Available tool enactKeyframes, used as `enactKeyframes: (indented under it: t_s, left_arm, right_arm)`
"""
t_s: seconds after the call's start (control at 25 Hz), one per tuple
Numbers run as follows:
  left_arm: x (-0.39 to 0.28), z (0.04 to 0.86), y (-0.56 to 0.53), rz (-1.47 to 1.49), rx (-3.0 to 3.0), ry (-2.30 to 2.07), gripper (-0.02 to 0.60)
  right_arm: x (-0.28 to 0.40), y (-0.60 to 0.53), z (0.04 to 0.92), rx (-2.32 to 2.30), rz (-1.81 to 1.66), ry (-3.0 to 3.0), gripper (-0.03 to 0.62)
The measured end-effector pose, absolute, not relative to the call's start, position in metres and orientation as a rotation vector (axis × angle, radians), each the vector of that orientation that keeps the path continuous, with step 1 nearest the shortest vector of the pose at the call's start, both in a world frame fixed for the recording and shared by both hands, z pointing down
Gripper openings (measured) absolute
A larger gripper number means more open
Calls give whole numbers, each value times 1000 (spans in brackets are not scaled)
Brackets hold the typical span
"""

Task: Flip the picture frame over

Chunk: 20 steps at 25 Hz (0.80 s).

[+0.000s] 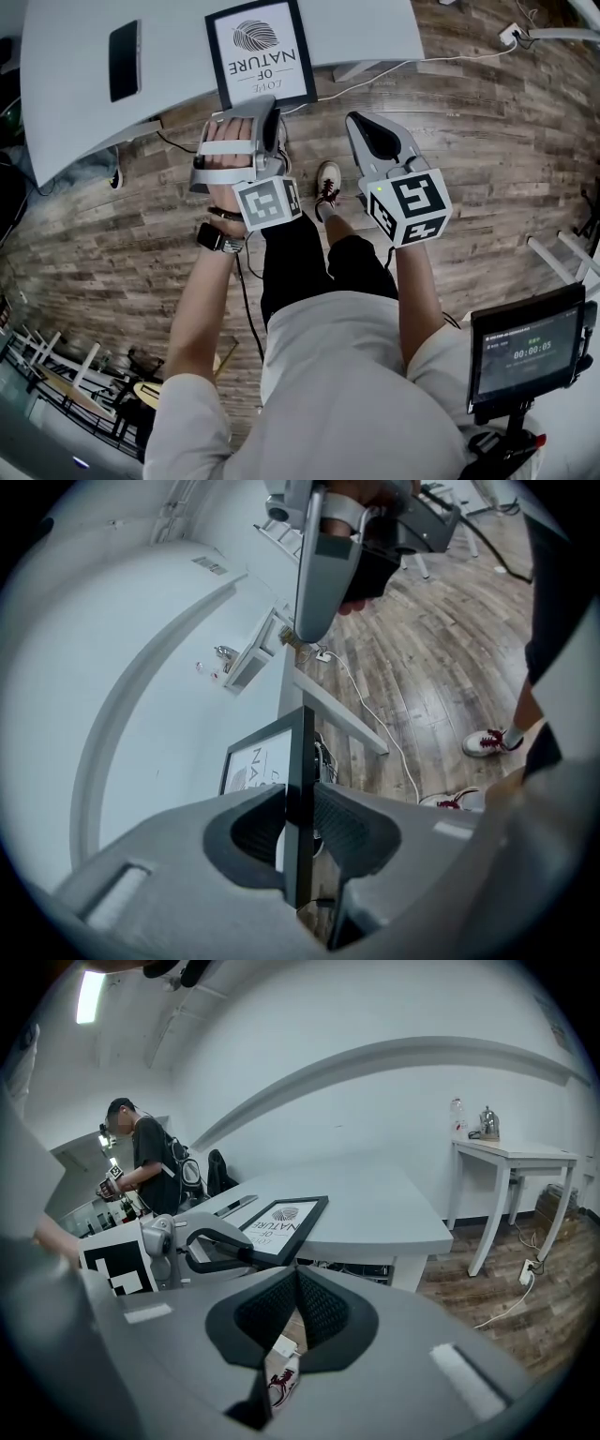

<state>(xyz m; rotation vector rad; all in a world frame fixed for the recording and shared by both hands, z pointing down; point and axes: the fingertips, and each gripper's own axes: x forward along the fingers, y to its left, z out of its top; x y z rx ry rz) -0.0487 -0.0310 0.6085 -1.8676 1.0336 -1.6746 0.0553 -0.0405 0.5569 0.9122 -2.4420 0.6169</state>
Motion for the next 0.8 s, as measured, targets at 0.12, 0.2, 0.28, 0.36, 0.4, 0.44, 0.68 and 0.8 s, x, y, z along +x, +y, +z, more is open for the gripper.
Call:
enactKeyframes:
  t_s: [0.12, 0.2, 0.28, 0.36, 0.4, 0.44, 0.68, 0.8]
  left_arm:
    - [-50, 614, -32, -1684, -1879, 1027, 95]
    - [-49, 609, -31, -1679, -1880, 1029, 91]
    - [-48, 604, -30, -1674, -1887, 1026, 87]
    - [-48, 602, -31, -1674, -1898, 1017, 87]
    - [-48, 600, -31, -1675, -1902, 1011, 86]
    - [-48, 599, -31, -1676, -1906, 1005, 86]
    - [-44, 590, -33, -1669, -1945, 981, 81]
    - [-43, 582, -32, -1668, -1967, 973, 81]
  right_arm:
    - [55, -43, 560, 922, 622, -2441, 3]
    - [56, -44, 556, 930, 617, -2445, 3]
    - [57, -46, 552, 939, 612, -2449, 3]
    - [59, -50, 550, 953, 609, -2451, 2]
    - [59, -52, 549, 960, 609, -2452, 2]
    - [60, -55, 548, 967, 607, -2454, 2]
    - [58, -67, 539, 990, 588, -2466, 3]
    - [56, -70, 529, 998, 585, -2468, 2]
